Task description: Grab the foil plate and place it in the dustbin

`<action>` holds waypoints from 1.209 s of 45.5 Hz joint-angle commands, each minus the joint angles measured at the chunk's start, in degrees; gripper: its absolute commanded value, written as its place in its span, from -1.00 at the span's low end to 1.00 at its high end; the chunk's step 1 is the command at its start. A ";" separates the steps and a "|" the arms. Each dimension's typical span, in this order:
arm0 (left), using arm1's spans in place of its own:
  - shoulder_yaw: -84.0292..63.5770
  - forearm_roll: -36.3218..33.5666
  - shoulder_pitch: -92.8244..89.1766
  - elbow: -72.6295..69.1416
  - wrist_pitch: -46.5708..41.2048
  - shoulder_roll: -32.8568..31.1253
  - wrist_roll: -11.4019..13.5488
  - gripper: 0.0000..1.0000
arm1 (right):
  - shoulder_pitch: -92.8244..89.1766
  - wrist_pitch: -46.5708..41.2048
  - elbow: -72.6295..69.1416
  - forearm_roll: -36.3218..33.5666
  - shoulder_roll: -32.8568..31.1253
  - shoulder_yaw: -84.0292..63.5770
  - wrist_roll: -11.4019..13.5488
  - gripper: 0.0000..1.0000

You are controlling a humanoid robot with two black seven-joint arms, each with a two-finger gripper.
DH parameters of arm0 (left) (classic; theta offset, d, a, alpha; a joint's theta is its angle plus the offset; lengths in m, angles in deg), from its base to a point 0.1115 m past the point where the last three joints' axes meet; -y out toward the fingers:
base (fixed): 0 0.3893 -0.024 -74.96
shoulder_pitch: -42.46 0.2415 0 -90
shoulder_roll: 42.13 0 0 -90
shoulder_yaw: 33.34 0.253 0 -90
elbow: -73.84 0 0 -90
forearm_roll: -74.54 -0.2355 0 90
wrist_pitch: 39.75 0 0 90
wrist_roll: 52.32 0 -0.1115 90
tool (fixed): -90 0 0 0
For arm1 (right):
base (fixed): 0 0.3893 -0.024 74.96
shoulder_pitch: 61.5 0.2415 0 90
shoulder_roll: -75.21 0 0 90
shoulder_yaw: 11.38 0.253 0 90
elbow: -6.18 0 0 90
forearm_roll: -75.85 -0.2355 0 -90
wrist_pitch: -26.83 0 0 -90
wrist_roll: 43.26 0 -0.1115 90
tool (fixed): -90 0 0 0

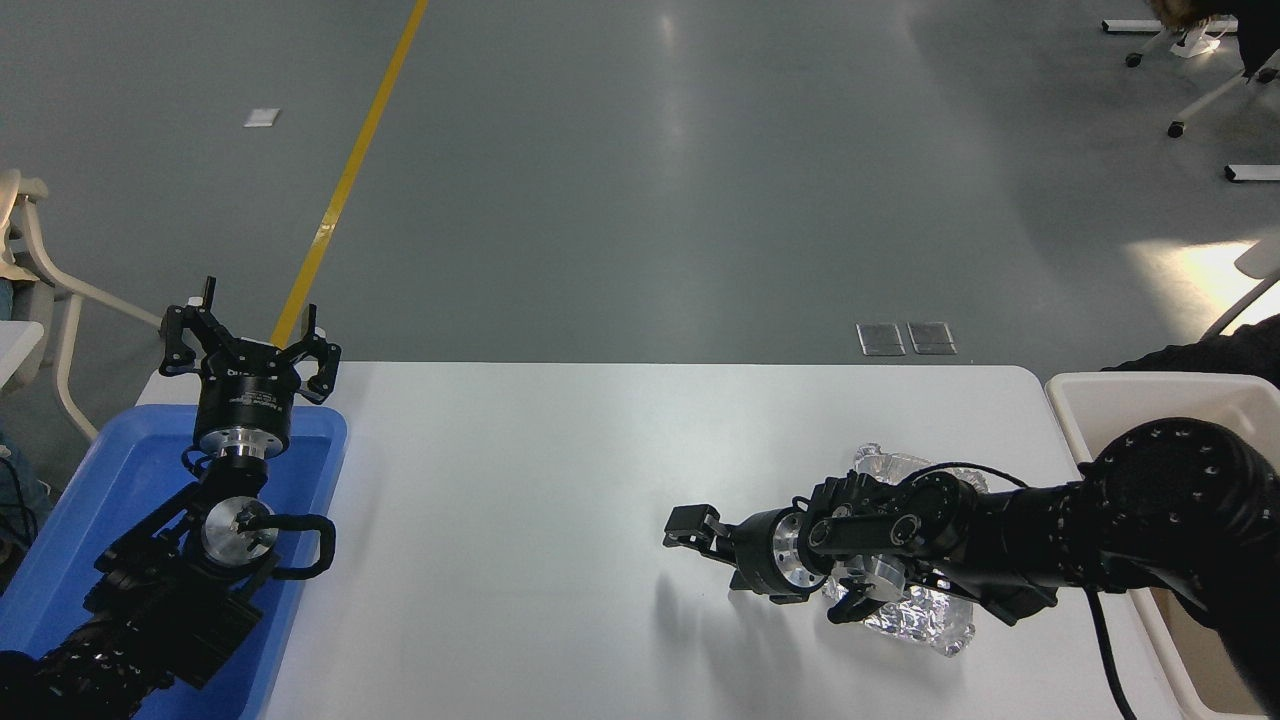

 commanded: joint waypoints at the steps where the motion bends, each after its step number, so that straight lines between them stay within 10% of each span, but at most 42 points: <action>1: 0.00 0.06 0.00 0.00 0.00 0.00 0.00 0.98 | -0.01 0.00 0.05 0.08 0.00 0.01 0.09 1.00; 40: 0.09 0.14 0.00 0.00 0.00 0.09 0.00 0.98 | 31.18 -6.06 -16.64 -6.95 0.00 -7.55 0.18 1.00; 55: 0.09 0.14 0.00 0.00 0.00 0.09 0.08 0.98 | 51.04 -24.51 -22.28 -3.19 -14.93 -14.14 2.63 1.00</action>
